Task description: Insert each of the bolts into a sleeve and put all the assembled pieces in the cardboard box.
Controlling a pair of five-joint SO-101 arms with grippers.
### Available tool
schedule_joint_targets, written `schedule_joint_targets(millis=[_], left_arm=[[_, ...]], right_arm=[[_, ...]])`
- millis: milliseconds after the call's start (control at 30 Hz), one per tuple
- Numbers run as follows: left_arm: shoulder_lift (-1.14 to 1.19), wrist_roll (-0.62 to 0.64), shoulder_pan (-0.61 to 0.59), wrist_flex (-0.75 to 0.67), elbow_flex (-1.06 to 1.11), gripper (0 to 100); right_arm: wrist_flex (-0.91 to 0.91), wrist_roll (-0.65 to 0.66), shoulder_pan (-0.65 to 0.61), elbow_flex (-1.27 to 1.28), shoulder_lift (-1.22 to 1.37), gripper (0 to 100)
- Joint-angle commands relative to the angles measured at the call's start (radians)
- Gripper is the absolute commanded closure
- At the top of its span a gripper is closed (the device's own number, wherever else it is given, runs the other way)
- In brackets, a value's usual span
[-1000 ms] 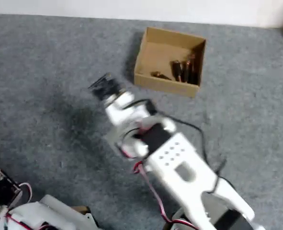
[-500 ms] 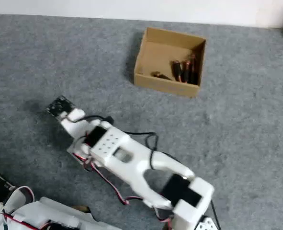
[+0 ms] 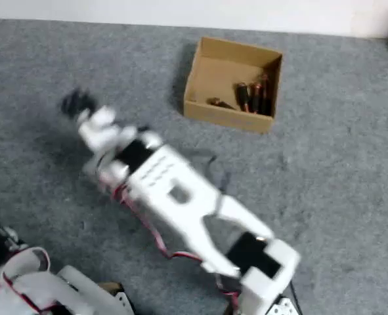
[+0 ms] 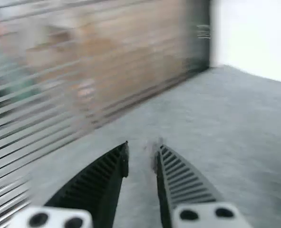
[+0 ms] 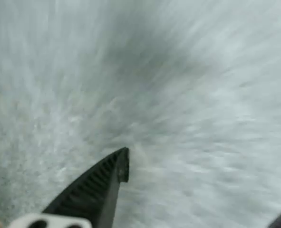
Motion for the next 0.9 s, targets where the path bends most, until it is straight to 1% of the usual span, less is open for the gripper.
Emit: schedule_joint_targets(millis=[0,100,200,300,367,400,500,567,733,800,867], left_arm=[[-0.001,-0.003,0.259,-0.112,0.127,89],[-0.002,-0.005,0.441,-0.133,0.255,89],[-0.002,-0.005,0.579,-0.132,0.363,89],[-0.002,-0.005,0.657,-0.132,0.453,89],[-0.002,-0.003,0.697,-0.114,0.503,89],[-0.002,-0.003,0.722,-0.083,0.518,89],[-0.002,-0.003,0.817,0.058,0.533,89],[-0.002,-0.005,0.839,0.117,0.536,89],[-0.002,-0.005,0.826,0.103,0.553,89],[-0.002,-0.005,0.826,0.103,0.596,89],[-0.002,-0.005,0.826,0.103,0.653,89]], right_arm=[[0.182,0.055,0.111,-0.165,-0.189,53.4],[0.303,0.055,0.168,-0.243,-0.326,53.4],[0.420,0.055,0.194,-0.223,-0.456,53.4],[0.504,0.055,0.251,-0.150,-0.599,53.4],[0.530,0.055,0.321,-0.070,-0.707,53.4],[0.536,0.057,0.364,-0.022,-0.766,53.4],[0.529,0.058,0.484,0.168,-0.975,53.4],[0.521,0.061,0.526,0.323,-1.125,53.4],[0.447,0.114,0.536,0.822,-1.514,53.4],[0.420,0.152,0.545,1.021,-1.675,53.4],[0.378,0.178,0.581,1.211,-1.840,53.4]])
